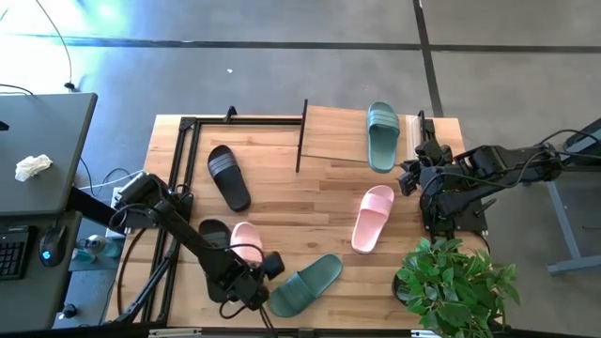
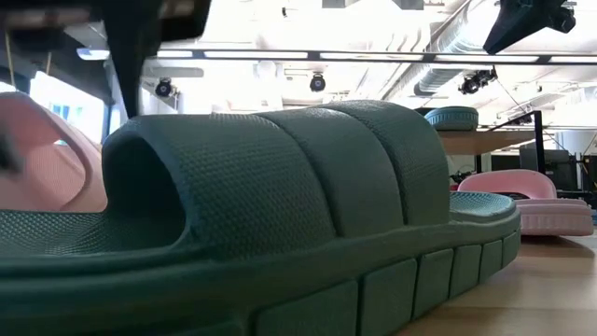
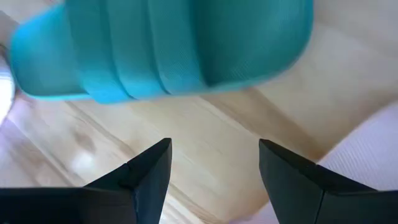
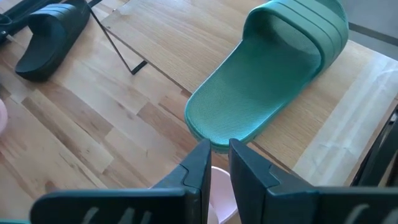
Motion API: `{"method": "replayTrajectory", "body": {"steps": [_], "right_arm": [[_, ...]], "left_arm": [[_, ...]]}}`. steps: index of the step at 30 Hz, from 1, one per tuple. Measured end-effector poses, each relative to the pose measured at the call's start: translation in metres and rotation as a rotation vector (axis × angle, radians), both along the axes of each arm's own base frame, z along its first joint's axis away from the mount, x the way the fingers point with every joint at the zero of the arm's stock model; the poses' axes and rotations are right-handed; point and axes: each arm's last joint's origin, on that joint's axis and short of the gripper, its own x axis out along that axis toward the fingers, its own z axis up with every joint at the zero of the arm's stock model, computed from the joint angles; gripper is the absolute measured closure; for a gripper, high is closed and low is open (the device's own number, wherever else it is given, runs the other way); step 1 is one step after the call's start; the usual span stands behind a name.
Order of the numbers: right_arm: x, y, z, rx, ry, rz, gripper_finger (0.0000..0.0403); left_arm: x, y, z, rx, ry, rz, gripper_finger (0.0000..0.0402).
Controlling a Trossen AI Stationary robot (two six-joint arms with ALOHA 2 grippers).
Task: Pick and place slides into the shelf
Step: Put the blue slides on the shelf
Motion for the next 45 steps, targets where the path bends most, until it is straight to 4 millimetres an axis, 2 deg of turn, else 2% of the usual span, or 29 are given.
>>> {"method": "replayTrajectory", "body": {"steps": [4,9,19,25,31,45], "right_arm": [[0.0,0.0,0.0,-0.004,0.005,0.005,0.0359],[-0.001,0.0,0.0,-0.006,0.015,0.006,0.0359],[-0.002,-0.001,-0.001,-0.028,0.029,0.007,0.0359],[-0.002,-0.001,-0.001,-0.032,0.03,0.004,0.0359],[-0.002,-0.001,-0.001,-0.032,0.031,0.005,0.0359],[-0.003,-0.001,-0.001,-0.027,0.04,0.007,0.0359]], "left_arm": [[0.006,-0.005,0.013,-0.007,-0.02,-0.063,0.0177],[0.008,-0.007,0.016,-0.029,-0.042,-0.072,0.0177],[0.024,-0.016,-0.009,0.02,-0.104,-0.087,0.0176],[0.03,-0.014,-0.009,0.06,-0.179,-0.038,0.0176],[0.04,-0.016,-0.019,0.006,-0.201,-0.037,0.0176],[0.043,-0.005,-0.02,0.125,-0.237,0.039,0.0177]]}}
